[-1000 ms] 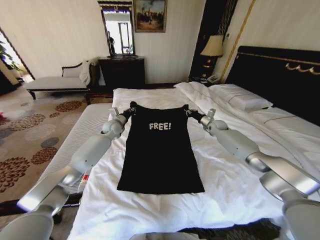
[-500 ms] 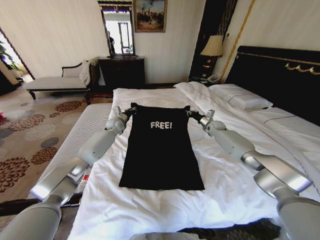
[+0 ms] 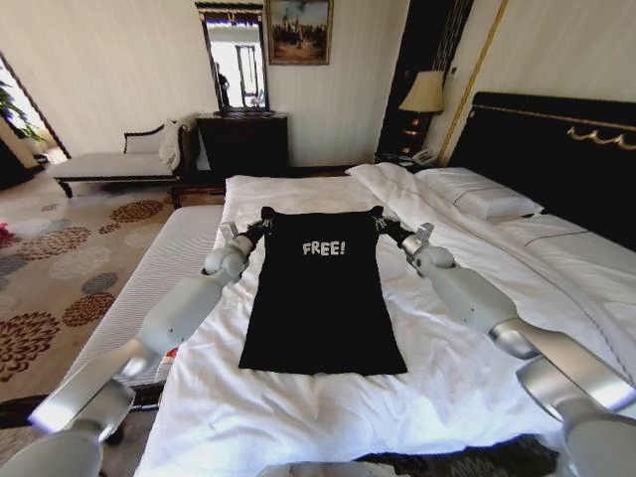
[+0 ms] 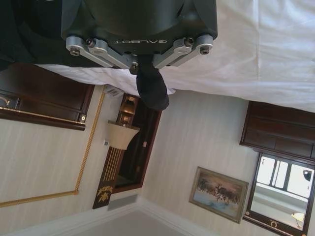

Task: Fold the clothes on the bed.

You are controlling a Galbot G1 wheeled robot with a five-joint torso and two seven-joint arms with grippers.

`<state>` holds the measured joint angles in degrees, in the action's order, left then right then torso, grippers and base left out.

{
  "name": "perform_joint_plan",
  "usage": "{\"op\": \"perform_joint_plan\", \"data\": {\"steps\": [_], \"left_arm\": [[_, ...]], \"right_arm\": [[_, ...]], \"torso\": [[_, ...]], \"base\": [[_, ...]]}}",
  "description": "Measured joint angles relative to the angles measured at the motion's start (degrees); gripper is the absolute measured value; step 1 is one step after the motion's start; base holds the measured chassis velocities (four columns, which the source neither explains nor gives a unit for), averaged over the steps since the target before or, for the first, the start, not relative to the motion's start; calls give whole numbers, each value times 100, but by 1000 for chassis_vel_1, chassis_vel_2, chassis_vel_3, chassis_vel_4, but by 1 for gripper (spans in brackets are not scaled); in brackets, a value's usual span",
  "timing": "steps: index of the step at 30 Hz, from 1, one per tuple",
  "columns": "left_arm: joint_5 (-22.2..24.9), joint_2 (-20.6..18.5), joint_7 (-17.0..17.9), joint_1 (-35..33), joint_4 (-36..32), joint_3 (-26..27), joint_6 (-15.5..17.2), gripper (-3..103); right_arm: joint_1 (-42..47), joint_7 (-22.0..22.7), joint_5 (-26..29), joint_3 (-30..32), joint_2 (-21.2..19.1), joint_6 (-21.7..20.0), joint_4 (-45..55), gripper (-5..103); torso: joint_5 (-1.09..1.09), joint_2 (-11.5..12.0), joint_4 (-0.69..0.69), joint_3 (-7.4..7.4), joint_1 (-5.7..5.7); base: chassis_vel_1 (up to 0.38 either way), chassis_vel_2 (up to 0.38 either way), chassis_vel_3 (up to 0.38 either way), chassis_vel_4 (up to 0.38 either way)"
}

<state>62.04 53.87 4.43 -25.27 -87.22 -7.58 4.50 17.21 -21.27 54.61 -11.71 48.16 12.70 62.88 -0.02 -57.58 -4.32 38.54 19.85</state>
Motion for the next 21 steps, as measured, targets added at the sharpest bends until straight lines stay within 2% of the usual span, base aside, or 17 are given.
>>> {"op": "perform_joint_plan", "data": {"steps": [3,5,7,8,12,13,17,21], "left_arm": [[-37,-297,16,-554,-514,225,1,2],[-51,-362,13,-699,-633,291,2,2],[-110,-524,14,-1135,-960,501,1,2],[-110,-524,14,-1135,-960,501,1,2],[-262,-677,14,-1703,-1384,722,-29,2],[-262,-677,14,-1703,-1384,722,-29,2],[-454,-813,5,-2337,-1875,888,-103,2],[-594,-844,4,-2650,-2101,919,-150,2]], "right_arm": [[683,35,-15,341,-272,-49,658,4],[868,42,-22,459,-345,-50,836,4],[1350,44,-62,825,-544,-35,1297,4],[1350,44,-62,825,-544,-35,1297,4],[2156,31,-155,1505,-815,-1,1810,4],[2156,31,-155,1505,-815,-1,1810,4],[3279,-64,-467,2265,-954,135,2142,4],[3822,-88,-742,2508,-914,276,2350,4]], "torso": [[5,0,0,0,0],[3,0,0,0,0],[3,0,2,0,-1],[3,0,2,0,-1],[2,0,-1,0,-1],[2,0,-1,0,-1],[3,-1,-2,0,-1],[2,-1,-2,0,-1]], "base": [[0,0,0,0],[0,0,0,0],[0,0,0,0],[0,0,0,0],[0,0,0,0],[0,0,0,0],[0,0,0,0],[0,0,0,0]]}}
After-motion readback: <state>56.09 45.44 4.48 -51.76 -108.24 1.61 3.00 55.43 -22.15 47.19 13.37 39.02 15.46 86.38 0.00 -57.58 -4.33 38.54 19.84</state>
